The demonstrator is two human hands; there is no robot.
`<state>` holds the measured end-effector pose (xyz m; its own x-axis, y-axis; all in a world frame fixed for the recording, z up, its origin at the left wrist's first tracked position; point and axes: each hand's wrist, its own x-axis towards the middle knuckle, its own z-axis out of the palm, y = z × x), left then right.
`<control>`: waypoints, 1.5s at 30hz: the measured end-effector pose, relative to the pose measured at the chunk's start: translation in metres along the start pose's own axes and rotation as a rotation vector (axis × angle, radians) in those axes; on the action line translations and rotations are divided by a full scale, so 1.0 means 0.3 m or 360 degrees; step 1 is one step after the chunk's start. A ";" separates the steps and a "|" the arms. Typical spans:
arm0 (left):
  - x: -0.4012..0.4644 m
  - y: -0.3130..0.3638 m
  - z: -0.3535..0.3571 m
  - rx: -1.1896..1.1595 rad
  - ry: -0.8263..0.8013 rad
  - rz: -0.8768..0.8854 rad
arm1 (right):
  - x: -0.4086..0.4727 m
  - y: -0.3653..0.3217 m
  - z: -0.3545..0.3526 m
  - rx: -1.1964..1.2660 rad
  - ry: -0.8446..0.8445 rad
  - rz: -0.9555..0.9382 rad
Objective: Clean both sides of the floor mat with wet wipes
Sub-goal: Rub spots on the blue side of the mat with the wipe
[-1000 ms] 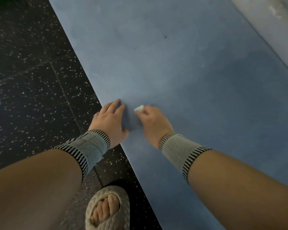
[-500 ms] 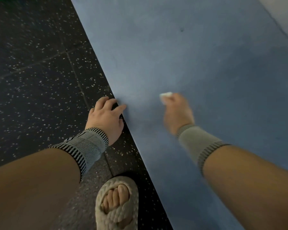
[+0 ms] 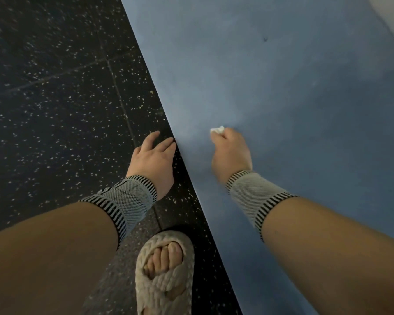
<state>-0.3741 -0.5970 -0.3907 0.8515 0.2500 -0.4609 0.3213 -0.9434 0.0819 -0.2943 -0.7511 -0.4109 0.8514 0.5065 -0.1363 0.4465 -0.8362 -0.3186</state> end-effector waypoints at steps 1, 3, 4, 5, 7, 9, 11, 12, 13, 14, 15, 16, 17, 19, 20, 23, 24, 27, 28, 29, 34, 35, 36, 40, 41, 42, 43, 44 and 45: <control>-0.011 0.001 0.007 0.0015 0.0005 0.0012 | 0.006 -0.033 0.021 0.0024 -0.0008 -0.0104; -0.030 0.000 0.015 0.0059 0.0025 0.0043 | 0.011 -0.097 0.035 0.0151 -0.0014 -0.0331; -0.033 -0.003 0.016 0.0073 0.0032 0.0053 | 0.000 -0.124 0.031 0.0129 -0.0081 -0.0418; -0.036 -0.005 0.016 0.0083 0.0032 0.0054 | -0.024 -0.127 0.031 0.0159 -0.0118 -0.0502; -0.041 -0.004 0.014 0.0093 0.0020 0.0053 | -0.096 -0.064 0.018 0.0137 -0.0236 -0.0601; -0.047 0.009 0.011 0.0095 0.0005 0.0092 | -0.212 0.014 -0.020 0.0093 -0.0310 -0.0746; -0.052 0.029 0.010 0.0082 0.0018 0.0154 | -0.336 0.072 -0.037 0.0080 -0.0371 -0.0794; -0.053 0.039 0.010 0.0078 0.0027 0.0176 | -0.374 0.088 -0.044 0.0103 -0.0373 -0.0806; -0.055 0.049 0.010 0.0078 0.0031 0.0186 | -0.382 0.097 -0.037 0.0091 -0.0401 -0.0789; -0.057 0.058 0.012 0.0082 0.0034 0.0187 | -0.358 0.091 -0.034 0.0074 -0.0412 -0.0773; -0.061 0.063 0.014 0.0088 0.0038 0.0186 | -0.315 0.072 -0.025 0.0085 -0.0404 -0.0733; -0.066 0.065 0.018 0.0090 0.0042 0.0182 | -0.257 0.043 -0.011 0.0074 -0.0375 -0.0718; -0.072 0.063 0.022 0.0093 0.0048 0.0181 | -0.191 0.005 0.008 0.0134 -0.0326 -0.0685; -0.085 0.054 0.029 0.0103 0.0058 0.0188 | -0.086 -0.054 0.018 0.0238 -0.0228 -0.0509; -0.090 0.048 0.029 0.0111 0.0058 0.0188 | -0.075 -0.063 0.020 0.0190 -0.0198 -0.0540; -0.097 0.044 0.021 0.0130 0.0026 0.0172 | -0.224 -0.004 0.031 0.0179 -0.0354 -0.0674; -0.093 0.051 0.016 0.0130 0.0020 0.0181 | -0.300 0.034 0.023 0.0157 -0.0445 -0.0791; -0.071 0.097 0.001 0.0110 0.0012 0.0234 | -0.369 0.199 0.004 0.0117 -0.0316 -0.0899; -0.063 0.116 -0.003 0.0112 0.0005 0.0251 | -0.329 0.220 -0.011 0.0125 -0.0171 -0.0722; -0.057 0.132 -0.006 0.0119 -0.0010 0.0262 | -0.274 0.227 -0.019 0.0147 -0.0016 -0.0436; -0.038 0.165 -0.007 0.0181 -0.0049 0.0255 | -0.110 0.092 0.045 0.0372 0.0118 0.0044; -0.032 0.162 -0.009 0.0194 -0.0047 0.0250 | -0.142 0.067 0.059 0.0373 0.0001 -0.0079; -0.026 0.159 -0.013 0.0203 -0.0045 0.0244 | -0.179 0.070 0.054 0.0310 -0.0092 -0.0228; 0.011 0.128 -0.029 0.0123 0.0017 0.0156 | -0.230 0.299 -0.034 0.0126 0.0119 0.0044; 0.021 0.121 -0.031 0.0079 0.0057 0.0114 | -0.205 0.343 -0.062 0.0077 0.0148 0.0207; 0.030 0.114 -0.031 0.0033 0.0099 0.0069 | -0.163 0.384 -0.069 0.0017 0.0219 0.0429; 0.037 0.107 -0.030 -0.0008 0.0132 0.0029 | -0.106 0.376 -0.077 -0.0040 0.0273 0.0549; 0.043 0.098 -0.028 -0.0040 0.0152 0.0001 | -0.057 0.326 -0.077 0.0037 0.0289 0.0638; 0.047 0.087 -0.024 -0.0067 0.0158 -0.0017 | -0.010 0.251 -0.073 0.0152 0.0318 0.0639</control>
<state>-0.3506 -0.6165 -0.3888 0.8843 0.2822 -0.3721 0.3457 -0.9312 0.1155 -0.2572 -0.8203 -0.4138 0.9924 0.0880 -0.0863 0.0509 -0.9302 -0.3636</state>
